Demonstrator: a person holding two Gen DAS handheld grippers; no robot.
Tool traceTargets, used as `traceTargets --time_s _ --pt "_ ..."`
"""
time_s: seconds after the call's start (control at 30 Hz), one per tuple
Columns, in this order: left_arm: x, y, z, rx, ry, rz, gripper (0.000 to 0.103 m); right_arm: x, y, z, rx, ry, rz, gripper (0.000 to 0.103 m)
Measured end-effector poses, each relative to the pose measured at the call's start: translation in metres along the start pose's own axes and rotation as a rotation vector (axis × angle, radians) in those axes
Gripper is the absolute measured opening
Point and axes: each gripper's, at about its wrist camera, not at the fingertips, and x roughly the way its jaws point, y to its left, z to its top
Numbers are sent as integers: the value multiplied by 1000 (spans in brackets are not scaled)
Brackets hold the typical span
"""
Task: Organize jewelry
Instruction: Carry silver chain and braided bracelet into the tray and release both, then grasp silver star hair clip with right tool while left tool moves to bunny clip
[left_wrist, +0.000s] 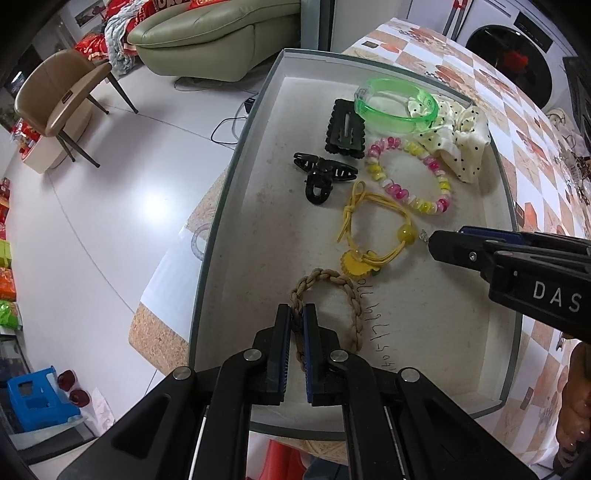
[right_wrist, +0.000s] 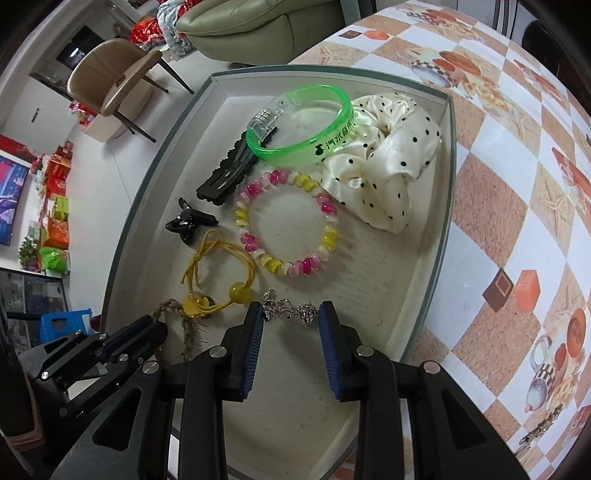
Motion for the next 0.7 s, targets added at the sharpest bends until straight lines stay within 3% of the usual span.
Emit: traceTargets --time_s 0.13,0.17,0.23,0.67,0.7 --pt "0 -2 1 1 -2 13 11 1 -2 3 5 2 11 38" --pt "-1 -3 2 4 -1 16 11 1 -3 5 15 3 24 41" --pt "-2 -4 1 4 0 15 11 -1 -8 8 38 -2 35 58" --pt "-10 -12 7 5 -6 -1 12 -60 -37 1 140 -128 118 59" --pt "-10 -13 8 5 -8 1 19 -64 -35 0 147 -134 119 59"
